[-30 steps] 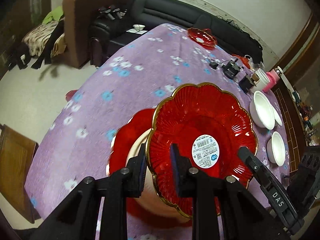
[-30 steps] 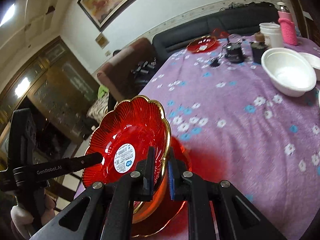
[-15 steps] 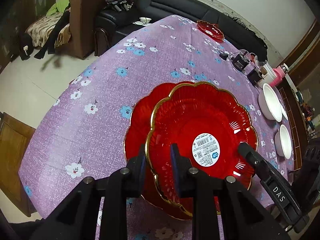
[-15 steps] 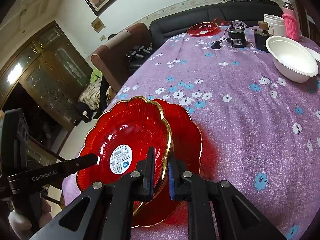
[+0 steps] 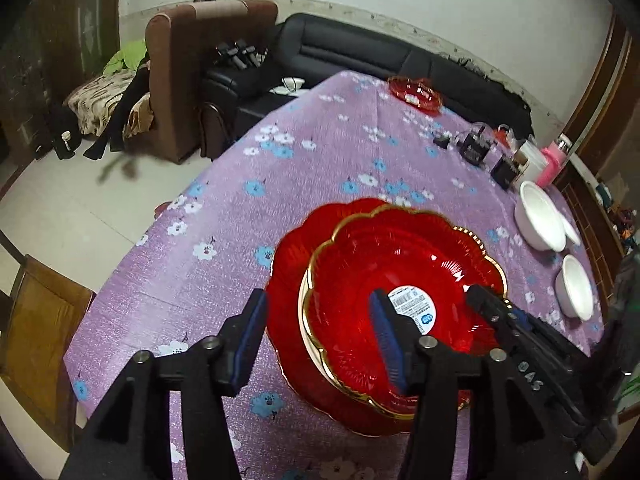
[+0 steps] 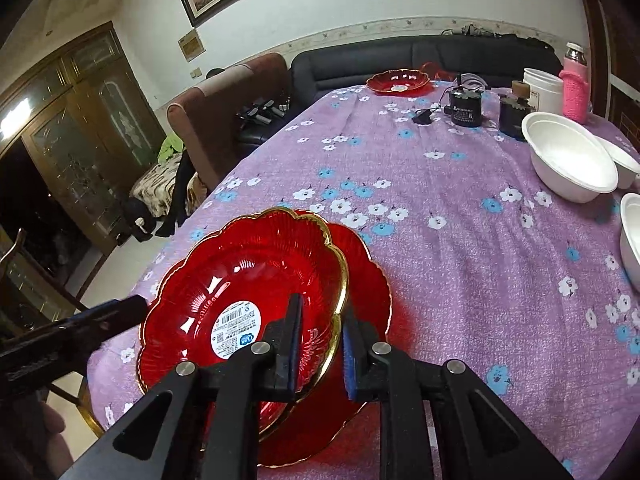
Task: Organize plates and bowls
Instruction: 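Lower the plate stack onto the table with the right tool and release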
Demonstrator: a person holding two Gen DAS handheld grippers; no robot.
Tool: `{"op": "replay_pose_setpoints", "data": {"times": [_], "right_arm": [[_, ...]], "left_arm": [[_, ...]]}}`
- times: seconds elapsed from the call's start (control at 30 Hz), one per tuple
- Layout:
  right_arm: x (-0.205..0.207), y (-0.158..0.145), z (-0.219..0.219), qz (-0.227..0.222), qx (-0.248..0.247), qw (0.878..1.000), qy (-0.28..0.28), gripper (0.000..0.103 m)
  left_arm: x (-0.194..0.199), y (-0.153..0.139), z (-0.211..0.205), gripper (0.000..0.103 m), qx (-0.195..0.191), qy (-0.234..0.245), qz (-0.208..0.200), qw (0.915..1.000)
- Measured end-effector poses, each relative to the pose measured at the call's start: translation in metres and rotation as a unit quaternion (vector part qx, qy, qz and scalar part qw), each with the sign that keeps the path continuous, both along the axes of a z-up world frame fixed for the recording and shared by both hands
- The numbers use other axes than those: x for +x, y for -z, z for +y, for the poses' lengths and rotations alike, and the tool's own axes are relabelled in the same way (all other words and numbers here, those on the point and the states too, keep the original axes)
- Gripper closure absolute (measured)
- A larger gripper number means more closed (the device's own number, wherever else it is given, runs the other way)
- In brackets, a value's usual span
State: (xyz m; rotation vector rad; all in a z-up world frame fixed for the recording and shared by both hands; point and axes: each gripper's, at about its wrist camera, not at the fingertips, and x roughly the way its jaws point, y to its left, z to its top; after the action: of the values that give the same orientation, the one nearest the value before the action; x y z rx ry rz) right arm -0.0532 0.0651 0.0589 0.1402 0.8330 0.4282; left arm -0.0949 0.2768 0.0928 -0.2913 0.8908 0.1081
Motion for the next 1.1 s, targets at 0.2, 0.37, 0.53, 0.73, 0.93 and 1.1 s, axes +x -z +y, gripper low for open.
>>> {"op": "replay_pose_setpoints", "data": {"times": [0.2, 0.37, 0.53, 0.73, 0.93, 1.1], "right_arm": [[-0.005, -0.002, 0.013, -0.041, -0.060, 0.997, -0.001, 0.082], [-0.012, 0.000, 0.025, -0.045, -0.076, 0.996, -0.027, 0.082], [-0.012, -0.003, 0.022, -0.055, -0.090, 0.994, -0.016, 0.055], [-0.014, -0.012, 0.016, -0.070, -0.066, 0.995, -0.020, 0.039], [-0.018, -0.026, -0.004, -0.073, -0.028, 0.997, 0.006, 0.037], [-0.027, -0.034, -0.037, -0.078, -0.017, 0.996, 0.028, 0.036]], "left_arm": [[-0.013, -0.009, 0.004, 0.044, -0.028, -0.002, -0.021, 0.9994], [-0.024, -0.017, 0.001, 0.044, -0.020, 0.001, -0.039, 0.9990], [-0.029, -0.020, 0.000, 0.041, -0.019, 0.007, -0.046, 0.9987], [-0.033, -0.018, 0.004, 0.041, -0.036, 0.003, -0.050, 0.9981], [-0.044, -0.022, 0.004, 0.033, -0.023, -0.004, -0.062, 0.9978], [-0.051, -0.028, -0.005, 0.031, 0.014, -0.009, -0.076, 0.9969]]}}
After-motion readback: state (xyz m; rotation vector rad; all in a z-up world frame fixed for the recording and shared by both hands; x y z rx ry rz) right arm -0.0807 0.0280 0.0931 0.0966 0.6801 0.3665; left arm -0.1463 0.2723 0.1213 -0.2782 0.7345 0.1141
